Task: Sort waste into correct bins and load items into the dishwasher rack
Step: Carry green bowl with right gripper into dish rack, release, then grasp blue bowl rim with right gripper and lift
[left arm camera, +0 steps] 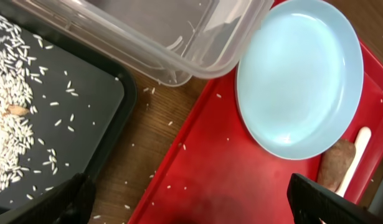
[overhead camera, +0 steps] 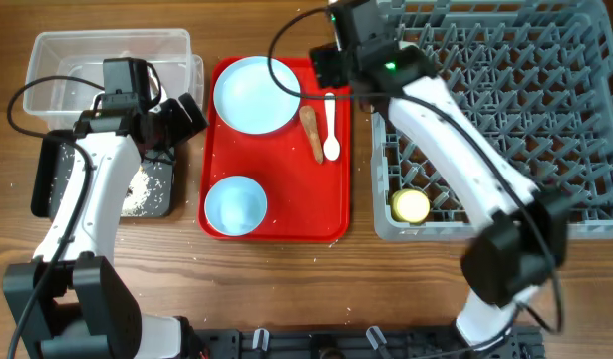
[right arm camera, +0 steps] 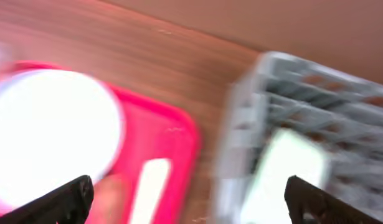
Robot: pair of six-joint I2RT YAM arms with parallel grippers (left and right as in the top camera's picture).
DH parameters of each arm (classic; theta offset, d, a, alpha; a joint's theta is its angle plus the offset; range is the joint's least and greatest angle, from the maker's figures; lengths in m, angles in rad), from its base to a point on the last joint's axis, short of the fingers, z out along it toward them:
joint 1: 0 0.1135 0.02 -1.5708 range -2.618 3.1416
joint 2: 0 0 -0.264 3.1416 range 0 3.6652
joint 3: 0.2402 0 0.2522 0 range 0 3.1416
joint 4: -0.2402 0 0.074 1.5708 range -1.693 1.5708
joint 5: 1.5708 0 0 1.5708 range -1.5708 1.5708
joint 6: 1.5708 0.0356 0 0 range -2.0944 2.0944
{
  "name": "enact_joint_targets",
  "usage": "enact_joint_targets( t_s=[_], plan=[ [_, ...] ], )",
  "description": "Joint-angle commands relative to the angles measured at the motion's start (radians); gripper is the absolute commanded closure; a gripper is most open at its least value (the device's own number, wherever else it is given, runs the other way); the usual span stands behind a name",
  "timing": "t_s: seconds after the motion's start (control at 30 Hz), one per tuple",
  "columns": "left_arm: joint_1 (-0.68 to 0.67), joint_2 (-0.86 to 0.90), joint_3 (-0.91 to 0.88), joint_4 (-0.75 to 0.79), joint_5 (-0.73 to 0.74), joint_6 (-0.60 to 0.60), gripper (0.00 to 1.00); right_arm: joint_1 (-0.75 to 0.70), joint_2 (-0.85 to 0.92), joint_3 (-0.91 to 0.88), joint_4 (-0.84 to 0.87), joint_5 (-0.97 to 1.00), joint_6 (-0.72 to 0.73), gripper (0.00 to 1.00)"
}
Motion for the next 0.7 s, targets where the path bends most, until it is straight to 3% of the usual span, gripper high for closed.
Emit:
enact_joint_targets(
  t_s=[0.0,0.13,0.27,0.43,0.5,0.57,0.63,0.67],
  plan=[
    [0.007,-0.008,0.000,0.002,-0.006,0.006,0.00,0.015,-0.064,-0.008,-0.092,-0.601,0.227,0.00],
    [0.007,-0.008,0.000,0.002,-0.006,0.006,0.00,0.087,-0.046,-0.123,-0.117,-0.638,0.364,0.03],
    [0.007,-0.008,0.000,0.003,0.027,0.005,0.00,0.193,-0.044,-0.307,-0.038,-0.584,0.550,0.14],
    [0.058,-0.031,0.083,-0.014,0.087,0.022,0.00,0.266,-0.017,-0.361,0.024,-0.495,0.573,0.25],
    [0.084,-0.056,0.161,-0.051,0.132,0.105,0.00,0.298,0.026,-0.361,0.039,-0.495,0.573,0.30],
    [0.088,-0.098,0.197,-0.053,0.129,0.190,0.00,0.306,0.076,-0.361,0.053,-0.497,0.605,0.42],
    [0.088,-0.108,0.197,-0.050,0.129,0.200,0.00,0.296,0.093,-0.361,0.052,-0.504,0.621,0.63],
    [0.088,-0.105,0.197,-0.050,0.129,0.200,0.00,0.297,0.101,-0.361,0.055,-0.503,0.621,0.67]
  ],
)
